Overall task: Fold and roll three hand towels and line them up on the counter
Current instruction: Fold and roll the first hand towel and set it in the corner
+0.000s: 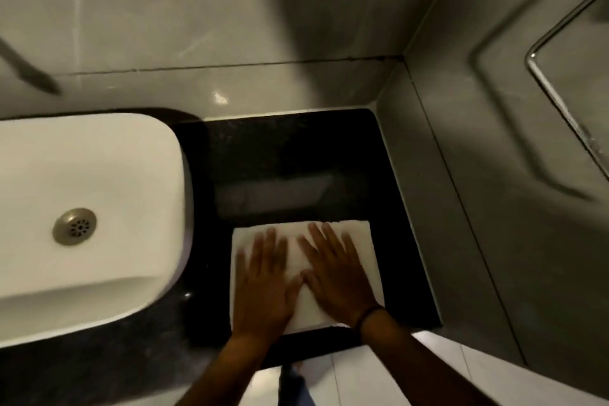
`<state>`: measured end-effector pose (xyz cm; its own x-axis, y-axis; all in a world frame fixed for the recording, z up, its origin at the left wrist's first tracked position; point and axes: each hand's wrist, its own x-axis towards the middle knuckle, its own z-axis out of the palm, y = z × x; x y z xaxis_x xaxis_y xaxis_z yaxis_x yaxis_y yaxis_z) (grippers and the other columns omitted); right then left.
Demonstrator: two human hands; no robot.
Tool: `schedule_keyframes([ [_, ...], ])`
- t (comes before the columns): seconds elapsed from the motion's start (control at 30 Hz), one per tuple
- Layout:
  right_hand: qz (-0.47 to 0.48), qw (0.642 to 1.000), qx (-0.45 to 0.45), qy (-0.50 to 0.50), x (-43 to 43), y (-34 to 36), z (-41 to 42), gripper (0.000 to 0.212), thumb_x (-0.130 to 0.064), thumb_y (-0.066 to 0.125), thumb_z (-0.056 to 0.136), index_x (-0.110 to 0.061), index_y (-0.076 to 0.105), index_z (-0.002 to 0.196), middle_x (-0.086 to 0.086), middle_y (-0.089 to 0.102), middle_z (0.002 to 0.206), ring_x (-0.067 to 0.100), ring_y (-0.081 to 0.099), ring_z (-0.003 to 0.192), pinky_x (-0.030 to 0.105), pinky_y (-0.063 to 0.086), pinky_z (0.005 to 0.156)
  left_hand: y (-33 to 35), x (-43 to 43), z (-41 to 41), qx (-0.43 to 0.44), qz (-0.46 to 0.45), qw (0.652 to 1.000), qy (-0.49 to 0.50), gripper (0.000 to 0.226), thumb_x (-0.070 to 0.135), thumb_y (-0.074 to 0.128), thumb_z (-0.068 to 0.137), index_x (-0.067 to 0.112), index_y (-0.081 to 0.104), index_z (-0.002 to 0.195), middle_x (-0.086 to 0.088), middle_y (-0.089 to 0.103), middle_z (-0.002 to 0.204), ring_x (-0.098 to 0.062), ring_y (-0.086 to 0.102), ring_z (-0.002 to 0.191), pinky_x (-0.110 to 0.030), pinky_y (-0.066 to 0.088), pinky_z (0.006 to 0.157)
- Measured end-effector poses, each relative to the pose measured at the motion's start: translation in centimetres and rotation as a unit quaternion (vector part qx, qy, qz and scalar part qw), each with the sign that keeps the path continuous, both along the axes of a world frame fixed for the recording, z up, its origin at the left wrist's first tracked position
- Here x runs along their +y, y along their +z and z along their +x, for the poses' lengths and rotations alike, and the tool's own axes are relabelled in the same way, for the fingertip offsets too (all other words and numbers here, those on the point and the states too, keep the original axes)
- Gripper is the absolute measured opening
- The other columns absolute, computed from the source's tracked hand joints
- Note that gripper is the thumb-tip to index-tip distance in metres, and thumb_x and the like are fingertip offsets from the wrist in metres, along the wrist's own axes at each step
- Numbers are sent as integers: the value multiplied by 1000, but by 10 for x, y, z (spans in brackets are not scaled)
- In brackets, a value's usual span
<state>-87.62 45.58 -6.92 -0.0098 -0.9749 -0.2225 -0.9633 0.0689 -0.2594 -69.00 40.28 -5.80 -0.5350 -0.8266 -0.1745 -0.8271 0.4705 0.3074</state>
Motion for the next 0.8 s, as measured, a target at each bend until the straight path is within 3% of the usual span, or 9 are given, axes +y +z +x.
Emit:
schedule_keyframes([
  [0.07, 27, 999, 8, 29, -4, -3, -26, 76, -60, 44, 107, -24, 37, 173, 7, 35, 184, 35, 36, 169, 57, 16, 133, 1, -4, 35, -49, 30, 998, 1, 95, 75, 37, 99, 16, 23, 172, -12, 12, 181, -32, 11, 167, -46, -11, 134],
  [0.17, 40, 998, 25, -51, 9, -7, -73, 85, -75, 31, 109, -23, 29, 176, 3, 24, 186, 39, 30, 171, 60, 13, 135, 1, -29, 69, -108, 7, 991, -72, 101, 86, 28, 98, 16, 32, 170, -13, 20, 179, -32, 17, 165, -53, -3, 134],
  [0.3, 84, 991, 8, -106, 49, 1, -57, 99, -88, 15, 103, -21, 39, 173, 10, 41, 181, 45, 36, 164, 64, 15, 131, 7, -69, 45, -90, -39, 995, -12, 71, 57, 43, 99, 20, 54, 158, -16, 46, 167, -42, 37, 155, -60, 10, 132],
  [0.4, 93, 987, 18, -128, 79, 5, -17, 104, -95, 32, 95, -24, 45, 170, 7, 50, 171, 40, 37, 155, 65, 17, 126, 23, -58, 19, -56, -29, 998, -21, 44, 42, 47, 94, 29, 76, 124, -8, 72, 129, -38, 64, 118, -59, 52, 98],
  [0.47, 93, 990, 12, -107, 85, 9, -2, 114, -97, 53, 81, -21, 51, 166, 5, 52, 167, 38, 40, 152, 63, 20, 126, 24, -27, 26, -35, -12, 993, -113, 41, 55, 50, 96, 32, 78, 113, 0, 75, 118, -33, 68, 107, -52, 58, 87],
  [0.57, 61, 997, 5, -55, 93, 6, -8, 121, -93, 67, 69, -18, 52, 163, 3, 51, 174, 36, 37, 157, 55, 4, 132, 9, 7, 47, -63, 47, 984, -160, 73, 78, 58, 82, 26, 76, 131, 1, 73, 136, -30, 66, 128, -49, 45, 107],
  [0.63, 62, 998, 6, -27, 97, 0, -13, 102, -82, 66, 77, -20, 60, 157, 1, 61, 168, 36, 38, 156, 54, 2, 132, -4, 15, 60, -62, 46, 984, -159, 80, 66, 69, 76, 23, 68, 143, -1, 67, 148, -29, 55, 142, -45, 31, 119],
  [0.73, 5, 999, 41, -10, 101, -12, -22, 55, -51, 60, 93, -23, 83, 134, -1, 80, 148, 31, 49, 146, 54, 22, 126, -16, 12, 64, 10, 40, 987, -155, 56, 44, 65, 85, 27, 66, 138, -3, 66, 152, -29, 49, 148, -33, 10, 135],
  [0.8, -52, 998, 37, -19, 103, -13, -29, 41, -38, 61, 93, -27, 88, 121, -5, 87, 133, 28, 55, 138, 52, 37, 113, -16, 9, 64, 61, 32, 984, -166, 37, 41, 62, 89, 31, 76, 122, 1, 72, 144, -27, 57, 143, -29, 15, 133],
])
